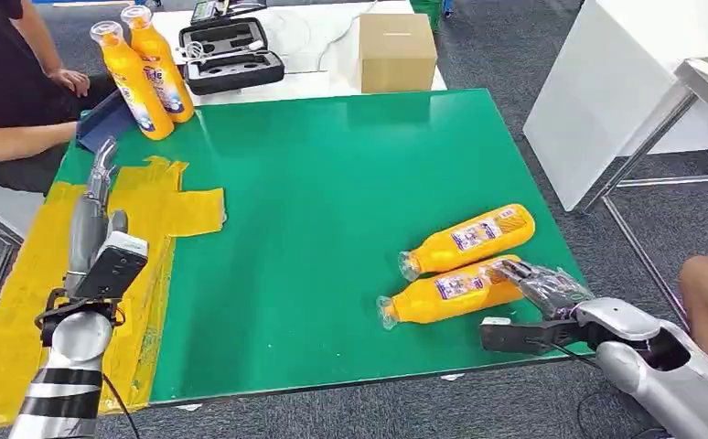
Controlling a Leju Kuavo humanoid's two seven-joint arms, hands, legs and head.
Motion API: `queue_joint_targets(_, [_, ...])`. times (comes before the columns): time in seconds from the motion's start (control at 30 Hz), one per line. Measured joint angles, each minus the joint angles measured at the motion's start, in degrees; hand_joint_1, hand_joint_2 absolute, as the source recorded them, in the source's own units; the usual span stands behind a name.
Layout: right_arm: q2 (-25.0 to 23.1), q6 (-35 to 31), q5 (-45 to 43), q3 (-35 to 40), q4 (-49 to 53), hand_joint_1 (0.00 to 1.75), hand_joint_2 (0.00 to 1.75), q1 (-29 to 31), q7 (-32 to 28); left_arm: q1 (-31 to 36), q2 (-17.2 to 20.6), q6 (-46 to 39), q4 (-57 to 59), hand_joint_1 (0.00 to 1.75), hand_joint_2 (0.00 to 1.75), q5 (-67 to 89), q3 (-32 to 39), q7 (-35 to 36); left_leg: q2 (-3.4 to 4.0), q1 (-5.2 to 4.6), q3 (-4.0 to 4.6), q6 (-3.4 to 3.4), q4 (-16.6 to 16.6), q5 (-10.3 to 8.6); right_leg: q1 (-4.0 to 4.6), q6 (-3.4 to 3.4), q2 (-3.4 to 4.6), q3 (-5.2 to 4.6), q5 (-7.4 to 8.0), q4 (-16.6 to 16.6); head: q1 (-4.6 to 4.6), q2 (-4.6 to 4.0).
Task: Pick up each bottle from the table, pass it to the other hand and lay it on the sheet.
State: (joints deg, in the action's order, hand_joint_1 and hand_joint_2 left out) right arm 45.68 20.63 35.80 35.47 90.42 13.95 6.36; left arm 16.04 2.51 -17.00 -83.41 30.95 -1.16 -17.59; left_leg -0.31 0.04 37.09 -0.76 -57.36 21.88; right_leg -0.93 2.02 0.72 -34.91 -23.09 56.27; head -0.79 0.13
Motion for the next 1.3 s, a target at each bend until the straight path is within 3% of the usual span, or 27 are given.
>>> queue_joint_targets(1.3, [-5.0,-0.5,1.1,5.2,-4.2,0.00,1.75,5.0,-0.9,-0.6,0.0,0.2,0.0,0.00,0.00,-0.6,0.1,0.1,-0.05,0.00,0.04,0.00,0.0,-0.01,0.00,0.00,-0.01,-0.01,0.00,0.0,0.02,0.00])
